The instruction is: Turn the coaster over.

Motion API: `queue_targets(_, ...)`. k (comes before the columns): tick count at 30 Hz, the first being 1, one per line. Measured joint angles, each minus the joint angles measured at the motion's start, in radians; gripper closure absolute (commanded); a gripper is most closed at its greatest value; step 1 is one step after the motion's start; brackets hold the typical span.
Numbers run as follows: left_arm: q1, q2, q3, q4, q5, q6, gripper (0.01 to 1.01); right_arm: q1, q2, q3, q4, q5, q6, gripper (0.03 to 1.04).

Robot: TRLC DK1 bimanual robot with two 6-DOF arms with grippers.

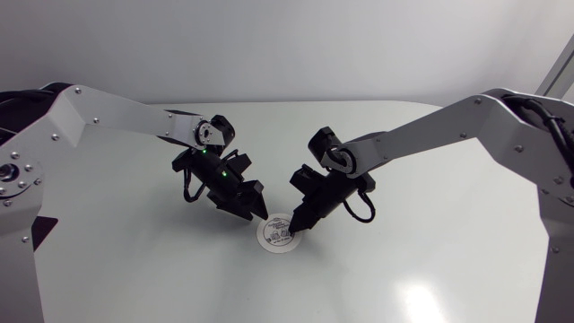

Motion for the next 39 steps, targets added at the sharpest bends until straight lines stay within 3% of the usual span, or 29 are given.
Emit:
queue_targets(9, 0.026, -0.003, 0.0, 0.0, -0.006, 0.005, 0.384, 0.005, 0.057, 0.113, -0.029, 0.027, 0.015, 1.01)
queue_targets(21, 0.027, -0.003, 0.0, 0.003, -0.006, 0.023, 0.384, -0.055, -0.058, 0.082, -0.046, 0.03, 0.014, 1.01)
queue_targets(26, 0.027, -0.003, 0.0, 0.003, -0.006, 0.023, 0.384, -0.06, -0.057, 0.02, -0.04, 0.03, 0.014, 1.01)
queue_targets(39, 0.027, -0.002, 0.0, 0.003, -0.006, 0.023, 0.382, -0.045, -0.015, 0.016, -0.019, 0.029, 0.014, 1.01)
